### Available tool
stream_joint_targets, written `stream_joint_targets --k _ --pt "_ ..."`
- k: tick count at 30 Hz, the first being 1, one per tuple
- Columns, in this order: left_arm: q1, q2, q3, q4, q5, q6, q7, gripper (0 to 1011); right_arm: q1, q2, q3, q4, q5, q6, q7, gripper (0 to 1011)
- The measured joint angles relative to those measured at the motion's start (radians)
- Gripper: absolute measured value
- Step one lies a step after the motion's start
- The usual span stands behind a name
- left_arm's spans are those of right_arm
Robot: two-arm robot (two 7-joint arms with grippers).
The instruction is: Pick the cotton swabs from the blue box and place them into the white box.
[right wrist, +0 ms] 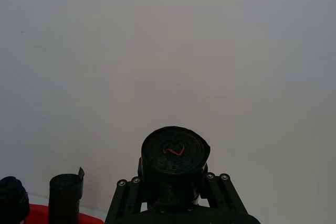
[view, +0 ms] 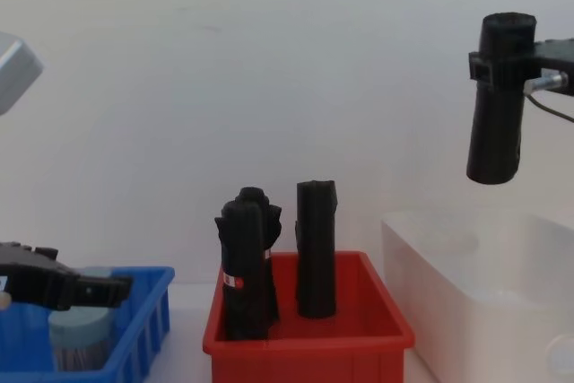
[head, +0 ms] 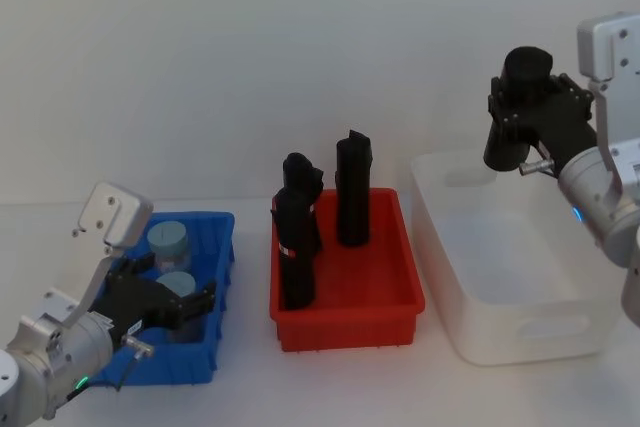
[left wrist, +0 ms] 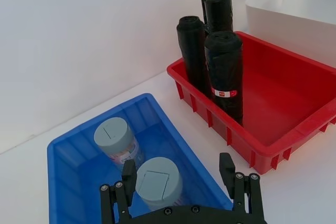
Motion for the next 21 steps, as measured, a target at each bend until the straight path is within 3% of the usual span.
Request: stream_joint_targets --k 6,21 --pt "-0.004 0.003 -0.004 0.009 0.005 0.008 -0.007 1004 -0.001 -0.002 -0.001 -0.001 -0.001 0.002 0.0 503" --pt "-0.009 0.005 -0.008 0.019 0.01 0.016 -0.014 1004 -0.002 -0.003 -0.002 -0.002 -0.002 0.004 -0.001 927"
